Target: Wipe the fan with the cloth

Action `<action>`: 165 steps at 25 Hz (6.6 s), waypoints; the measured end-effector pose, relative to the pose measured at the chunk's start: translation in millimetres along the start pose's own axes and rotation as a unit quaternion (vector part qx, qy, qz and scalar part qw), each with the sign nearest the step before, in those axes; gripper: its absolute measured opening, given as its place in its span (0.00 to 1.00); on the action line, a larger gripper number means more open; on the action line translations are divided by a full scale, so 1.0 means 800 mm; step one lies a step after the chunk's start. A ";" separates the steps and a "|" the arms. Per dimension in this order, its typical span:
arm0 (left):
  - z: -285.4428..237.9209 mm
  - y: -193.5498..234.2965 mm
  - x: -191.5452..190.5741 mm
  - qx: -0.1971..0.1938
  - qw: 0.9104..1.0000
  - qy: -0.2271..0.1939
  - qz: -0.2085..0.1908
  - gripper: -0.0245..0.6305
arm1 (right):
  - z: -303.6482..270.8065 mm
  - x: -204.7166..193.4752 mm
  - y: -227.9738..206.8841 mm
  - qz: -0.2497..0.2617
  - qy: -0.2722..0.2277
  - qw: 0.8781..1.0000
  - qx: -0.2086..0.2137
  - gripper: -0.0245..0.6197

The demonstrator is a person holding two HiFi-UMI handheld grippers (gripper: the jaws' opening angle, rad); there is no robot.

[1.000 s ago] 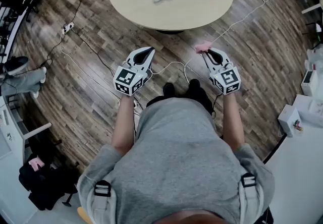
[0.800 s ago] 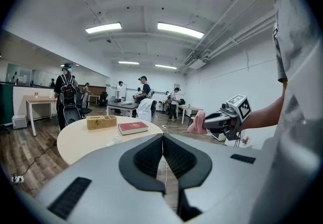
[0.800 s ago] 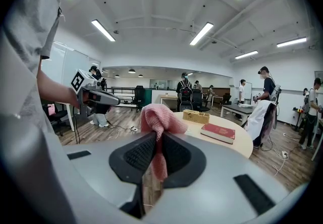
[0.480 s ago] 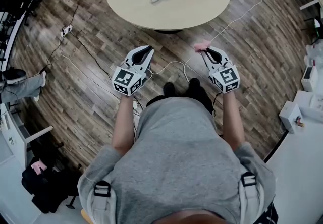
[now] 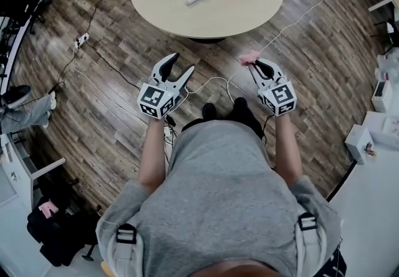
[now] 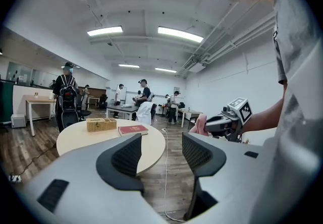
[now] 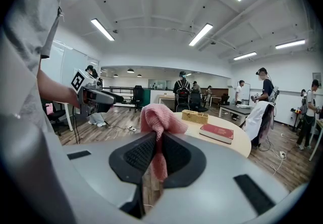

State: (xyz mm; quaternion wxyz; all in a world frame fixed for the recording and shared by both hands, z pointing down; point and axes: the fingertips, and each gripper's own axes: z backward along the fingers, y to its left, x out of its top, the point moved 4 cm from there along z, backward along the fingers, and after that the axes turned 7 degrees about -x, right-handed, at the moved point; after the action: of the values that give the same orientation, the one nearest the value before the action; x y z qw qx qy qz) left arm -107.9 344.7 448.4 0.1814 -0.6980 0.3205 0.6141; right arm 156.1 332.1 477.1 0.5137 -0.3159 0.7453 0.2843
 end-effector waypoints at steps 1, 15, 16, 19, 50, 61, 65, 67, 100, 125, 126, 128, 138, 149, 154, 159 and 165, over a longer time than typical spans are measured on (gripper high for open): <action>0.001 0.001 0.000 -0.001 1.000 -0.001 0.000 0.44 | 0.000 0.000 0.001 0.001 0.001 1.000 -0.001 0.10; -0.009 0.026 -0.002 -0.010 1.000 0.019 0.004 0.45 | -0.019 -0.002 -0.007 -0.005 0.013 1.000 0.000 0.10; -0.011 0.029 -0.002 -0.009 1.000 0.021 0.004 0.45 | -0.024 -0.003 -0.009 -0.005 0.015 1.000 0.002 0.10; -0.020 0.041 -0.002 -0.002 1.000 0.025 0.004 0.45 | -0.039 -0.005 -0.022 -0.006 0.016 1.000 0.007 0.10; -0.218 0.187 0.044 0.061 0.996 0.060 0.020 0.44 | -0.263 0.009 -0.215 -0.012 0.029 0.993 0.110 0.10; -0.278 0.257 0.055 0.110 0.992 0.063 0.026 0.44 | -0.350 0.028 -0.275 0.025 0.035 0.985 0.169 0.10; -0.288 0.276 0.056 0.112 0.991 0.065 0.032 0.44 | -0.372 0.031 -0.285 0.032 0.043 0.983 0.176 0.10; -0.293 0.286 0.055 0.109 0.991 0.070 0.032 0.44 | -0.381 0.035 -0.287 0.027 0.044 0.983 0.174 0.10; -0.375 0.451 -0.062 -0.001 0.985 0.153 0.080 0.45 | -0.509 -0.003 -0.276 -0.017 0.109 0.988 0.108 0.10; -0.468 0.498 -0.199 -0.057 0.958 0.277 0.036 0.55 | -0.538 -0.071 -0.260 -0.065 0.143 0.983 0.093 0.10; -0.470 0.499 -0.203 -0.058 0.957 0.281 0.035 0.55 | -0.539 -0.073 -0.259 -0.067 0.143 0.983 0.092 0.10; -0.475 0.501 -0.209 -0.058 0.955 0.287 0.034 0.55 | -0.539 -0.075 -0.260 -0.068 0.144 0.983 0.091 0.10; -0.489 0.501 -0.220 -0.068 0.953 0.296 0.019 0.55 | -0.536 -0.073 -0.269 -0.063 0.152 0.983 0.080 0.10; -0.511 0.497 -0.220 -0.095 0.951 0.293 0.011 0.60 | -0.529 -0.079 -0.271 -0.066 0.154 0.984 0.066 0.10; -0.515 0.496 -0.217 -0.097 0.950 0.295 0.015 0.60 | -0.532 -0.081 -0.271 -0.066 0.161 0.982 0.077 0.10; -0.520 0.496 -0.218 -0.101 0.948 0.302 0.008 0.60 | -0.543 -0.065 -0.274 -0.063 0.152 0.983 0.086 0.10; -0.529 0.495 -0.233 -0.101 0.945 0.310 0.019 0.60 | -0.540 -0.069 -0.281 -0.067 0.150 0.983 0.077 0.10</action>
State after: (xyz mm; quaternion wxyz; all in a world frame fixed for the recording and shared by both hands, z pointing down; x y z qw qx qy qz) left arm -66.7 -175.7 761.8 -0.0094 -0.8623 0.3103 0.4001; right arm 89.2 -125.1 641.4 0.4365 -0.3634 0.8111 0.1401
